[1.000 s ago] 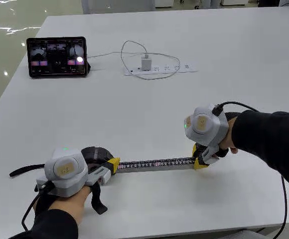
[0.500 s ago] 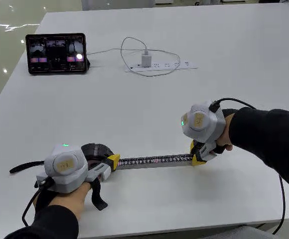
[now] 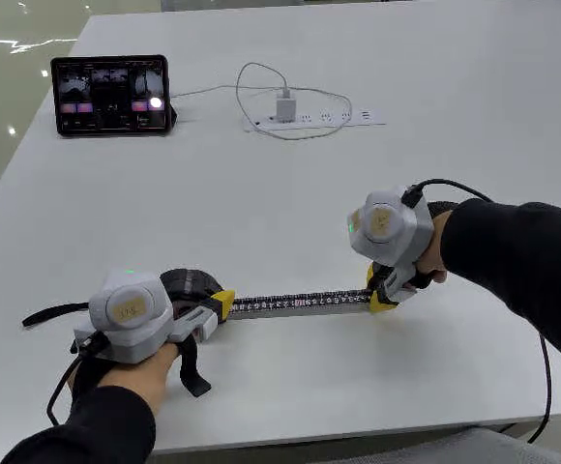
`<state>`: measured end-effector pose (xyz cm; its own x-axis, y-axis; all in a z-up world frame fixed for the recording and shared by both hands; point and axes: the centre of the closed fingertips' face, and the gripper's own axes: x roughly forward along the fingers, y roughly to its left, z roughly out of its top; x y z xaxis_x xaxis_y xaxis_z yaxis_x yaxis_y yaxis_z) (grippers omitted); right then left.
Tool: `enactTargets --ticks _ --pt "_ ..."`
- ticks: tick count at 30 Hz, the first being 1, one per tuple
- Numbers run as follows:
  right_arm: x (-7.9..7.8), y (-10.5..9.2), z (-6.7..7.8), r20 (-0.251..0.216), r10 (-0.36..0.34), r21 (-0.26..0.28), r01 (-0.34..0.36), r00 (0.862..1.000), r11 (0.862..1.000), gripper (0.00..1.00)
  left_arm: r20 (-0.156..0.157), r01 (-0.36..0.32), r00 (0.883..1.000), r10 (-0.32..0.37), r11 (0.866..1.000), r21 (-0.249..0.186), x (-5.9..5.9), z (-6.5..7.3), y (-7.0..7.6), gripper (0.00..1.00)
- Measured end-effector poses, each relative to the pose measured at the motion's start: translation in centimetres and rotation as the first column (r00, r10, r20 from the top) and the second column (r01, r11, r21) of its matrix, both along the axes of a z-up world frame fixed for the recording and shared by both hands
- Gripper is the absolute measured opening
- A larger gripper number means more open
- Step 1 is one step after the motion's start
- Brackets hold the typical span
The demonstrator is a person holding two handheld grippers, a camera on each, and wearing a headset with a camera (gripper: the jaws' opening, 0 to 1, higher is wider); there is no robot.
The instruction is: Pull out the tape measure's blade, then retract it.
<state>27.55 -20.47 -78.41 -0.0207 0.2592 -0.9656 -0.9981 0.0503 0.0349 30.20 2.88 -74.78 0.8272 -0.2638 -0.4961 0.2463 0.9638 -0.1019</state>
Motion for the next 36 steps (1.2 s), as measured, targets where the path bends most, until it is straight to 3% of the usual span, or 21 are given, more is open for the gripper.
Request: enactTargets --ticks 27,31,36 --pt "0.0 1.1 0.0 0.018 0.044 0.028 -0.045 0.999 0.999 0.11 0.002 0.002 1.000 -0.002 1.000 0.001 0.0 -0.1 0.0 0.61" --pt "0.1 1.3 0.1 -0.002 0.004 0.050 -0.003 1.000 0.999 0.11 0.001 0.002 1.000 -0.002 1.000 0.001 0.0 0.0 0.0 0.62" --pt "0.1 1.5 0.0 0.004 0.016 0.057 -0.017 1.000 0.998 0.11 0.002 0.002 1.000 -0.002 1.000 0.002 0.0 0.0 0.1 0.62"
